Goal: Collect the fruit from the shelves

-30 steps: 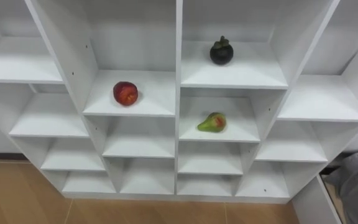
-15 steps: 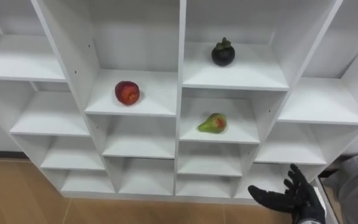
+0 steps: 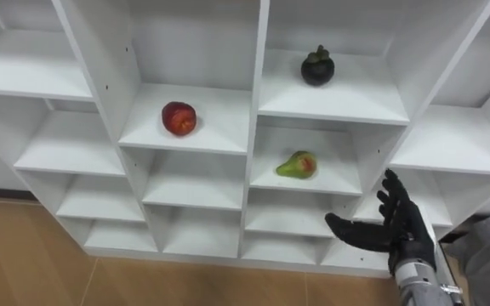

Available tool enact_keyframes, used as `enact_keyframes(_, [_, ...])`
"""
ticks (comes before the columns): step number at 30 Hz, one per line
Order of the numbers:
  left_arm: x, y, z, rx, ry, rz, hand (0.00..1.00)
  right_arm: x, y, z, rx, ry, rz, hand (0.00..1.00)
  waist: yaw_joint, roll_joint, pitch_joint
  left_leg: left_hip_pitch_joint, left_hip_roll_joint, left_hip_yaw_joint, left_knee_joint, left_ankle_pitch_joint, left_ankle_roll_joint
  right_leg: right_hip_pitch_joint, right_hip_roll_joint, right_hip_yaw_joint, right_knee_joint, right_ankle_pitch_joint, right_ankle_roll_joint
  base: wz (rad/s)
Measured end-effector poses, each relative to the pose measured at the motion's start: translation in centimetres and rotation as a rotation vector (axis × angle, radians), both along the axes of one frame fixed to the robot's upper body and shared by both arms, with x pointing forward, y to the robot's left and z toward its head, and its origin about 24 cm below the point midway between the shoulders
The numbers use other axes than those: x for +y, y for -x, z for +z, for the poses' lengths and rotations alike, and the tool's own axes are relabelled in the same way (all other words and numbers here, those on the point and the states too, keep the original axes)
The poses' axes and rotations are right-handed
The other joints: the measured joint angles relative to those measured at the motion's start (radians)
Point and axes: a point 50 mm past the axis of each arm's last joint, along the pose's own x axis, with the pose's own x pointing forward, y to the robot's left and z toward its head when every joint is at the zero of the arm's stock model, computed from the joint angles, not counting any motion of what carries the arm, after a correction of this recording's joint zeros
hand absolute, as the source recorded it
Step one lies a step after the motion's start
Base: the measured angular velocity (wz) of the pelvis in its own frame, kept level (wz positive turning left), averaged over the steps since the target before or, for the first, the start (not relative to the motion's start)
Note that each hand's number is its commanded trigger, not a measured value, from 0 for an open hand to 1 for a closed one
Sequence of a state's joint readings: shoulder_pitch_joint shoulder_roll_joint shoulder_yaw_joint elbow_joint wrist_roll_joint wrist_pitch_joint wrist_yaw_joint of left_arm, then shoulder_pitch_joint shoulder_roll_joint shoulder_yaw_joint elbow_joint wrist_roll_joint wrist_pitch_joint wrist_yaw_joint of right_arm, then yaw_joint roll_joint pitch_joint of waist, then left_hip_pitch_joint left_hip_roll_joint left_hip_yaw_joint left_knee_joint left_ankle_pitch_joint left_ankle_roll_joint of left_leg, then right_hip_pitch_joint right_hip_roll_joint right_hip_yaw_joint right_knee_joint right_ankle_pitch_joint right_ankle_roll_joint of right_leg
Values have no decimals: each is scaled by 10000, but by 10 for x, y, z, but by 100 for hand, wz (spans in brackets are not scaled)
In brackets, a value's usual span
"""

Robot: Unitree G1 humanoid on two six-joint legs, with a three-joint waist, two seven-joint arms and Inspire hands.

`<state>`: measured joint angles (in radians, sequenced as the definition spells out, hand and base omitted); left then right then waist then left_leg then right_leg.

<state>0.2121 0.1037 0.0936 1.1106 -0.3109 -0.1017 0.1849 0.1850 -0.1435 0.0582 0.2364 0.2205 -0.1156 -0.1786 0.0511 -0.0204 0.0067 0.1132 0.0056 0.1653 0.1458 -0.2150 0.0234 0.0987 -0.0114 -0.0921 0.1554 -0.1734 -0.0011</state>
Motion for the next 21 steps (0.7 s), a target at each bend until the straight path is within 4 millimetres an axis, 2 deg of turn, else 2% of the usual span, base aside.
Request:
enact_keyframes(2, [0,1,0,25,-5,12,100,3,-6,15,-674,245,236,0,-5,15,9,-56,-3,-23,28,-1,1,-13,-4,-17,2,0,0,0])
enact_keyframes(9, [0,1,0,62,-47,-179,100,10,-17,48,-2154,274,495,0,4,-19,-17,-104,-1,-59,65,1,1,-12,-9,-76,-1,2,-2,2])
enact_keyframes(14, [0,-2,0,37,-85,-387,100,15,-35,71,-3184,229,883,0,14,-44,-30,-79,9,-65,79,3,2,-6,-12,-102,36,4,-5,0])
enact_keyframes(18, [0,-1,0,70,-83,-390,100,14,-43,80,-3530,353,903,0,26,-93,-39,33,7,-120,63,3,1,131,-20,-186,16,5,-5,4])
enact_keyframes(21, [0,1,0,132,-61,-385,100,12,-46,84,-3676,335,905,0,32,-154,-14,37,-2,-173,77,4,1,176,-25,-236,-17,5,-5,5])
